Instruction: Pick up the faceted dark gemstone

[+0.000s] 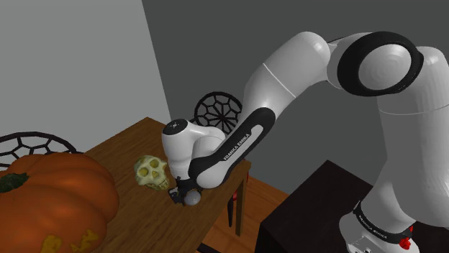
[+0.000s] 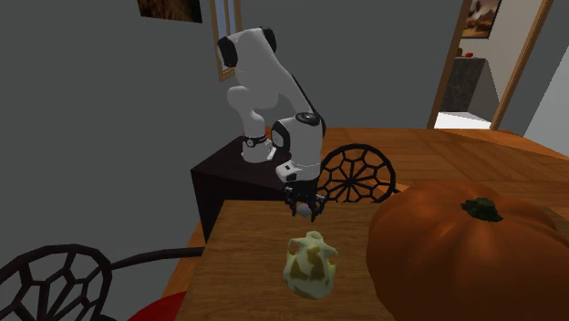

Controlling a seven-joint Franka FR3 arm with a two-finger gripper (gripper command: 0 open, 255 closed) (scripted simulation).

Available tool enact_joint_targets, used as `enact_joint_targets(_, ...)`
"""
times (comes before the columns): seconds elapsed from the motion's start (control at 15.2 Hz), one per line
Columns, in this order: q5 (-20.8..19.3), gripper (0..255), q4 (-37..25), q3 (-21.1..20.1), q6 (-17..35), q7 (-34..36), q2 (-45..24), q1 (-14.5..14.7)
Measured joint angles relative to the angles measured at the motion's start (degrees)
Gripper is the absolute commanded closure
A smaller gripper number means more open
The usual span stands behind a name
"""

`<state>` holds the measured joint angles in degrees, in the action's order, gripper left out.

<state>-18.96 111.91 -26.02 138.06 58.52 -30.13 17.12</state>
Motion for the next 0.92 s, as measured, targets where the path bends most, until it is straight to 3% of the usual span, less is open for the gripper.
enact_joint_targets(0.92, 1.30, 255, -0.03, -0.95, -2.02, -0.79, 2.10, -0.69)
